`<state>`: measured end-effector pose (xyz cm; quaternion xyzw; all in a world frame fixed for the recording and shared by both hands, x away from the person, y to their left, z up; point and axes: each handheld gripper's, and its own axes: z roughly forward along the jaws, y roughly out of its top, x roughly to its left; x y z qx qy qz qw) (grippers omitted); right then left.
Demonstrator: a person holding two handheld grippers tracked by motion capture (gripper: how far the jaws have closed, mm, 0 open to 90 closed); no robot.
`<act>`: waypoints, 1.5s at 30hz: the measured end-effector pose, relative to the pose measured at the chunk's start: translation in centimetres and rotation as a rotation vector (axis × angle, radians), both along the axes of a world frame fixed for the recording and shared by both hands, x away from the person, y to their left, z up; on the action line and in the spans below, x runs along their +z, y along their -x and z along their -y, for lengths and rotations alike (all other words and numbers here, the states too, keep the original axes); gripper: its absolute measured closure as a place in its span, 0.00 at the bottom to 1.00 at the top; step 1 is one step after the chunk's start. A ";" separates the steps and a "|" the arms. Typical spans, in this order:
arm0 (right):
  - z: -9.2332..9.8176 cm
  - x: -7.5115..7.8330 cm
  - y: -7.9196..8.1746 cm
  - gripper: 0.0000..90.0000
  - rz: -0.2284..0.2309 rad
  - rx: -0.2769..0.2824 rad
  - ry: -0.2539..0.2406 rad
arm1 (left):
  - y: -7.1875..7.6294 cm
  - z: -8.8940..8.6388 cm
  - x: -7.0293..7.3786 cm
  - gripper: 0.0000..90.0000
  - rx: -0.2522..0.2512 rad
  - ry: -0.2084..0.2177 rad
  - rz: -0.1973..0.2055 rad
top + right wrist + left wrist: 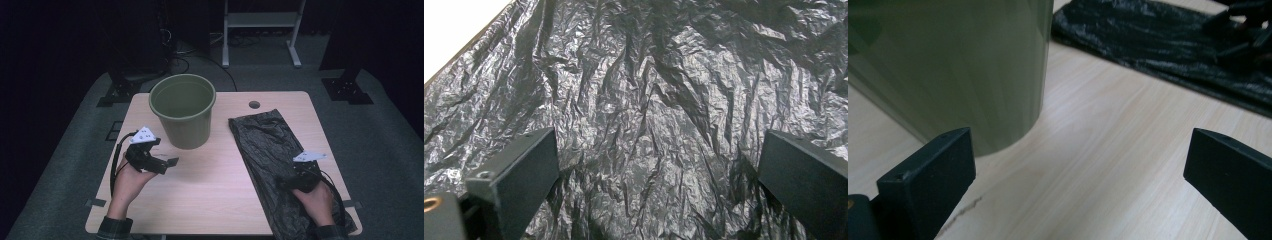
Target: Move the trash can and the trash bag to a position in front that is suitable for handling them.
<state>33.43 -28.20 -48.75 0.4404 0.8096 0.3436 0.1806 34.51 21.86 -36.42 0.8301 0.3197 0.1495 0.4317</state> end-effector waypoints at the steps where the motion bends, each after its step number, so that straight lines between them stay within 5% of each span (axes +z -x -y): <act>1: 0.0 0.0 0.0 0.02 0.001 0.000 0.000 | -0.2 0.0 0.4 0.00 0.000 -0.005 0.001; 25: 0.0 0.0 0.0 0.02 0.000 0.001 0.000 | -4.8 -1.3 7.9 0.00 0.056 0.020 0.057; 45: 0.0 0.0 0.0 0.02 0.001 0.001 0.000 | -10.7 -2.9 7.9 0.00 0.133 -0.001 0.043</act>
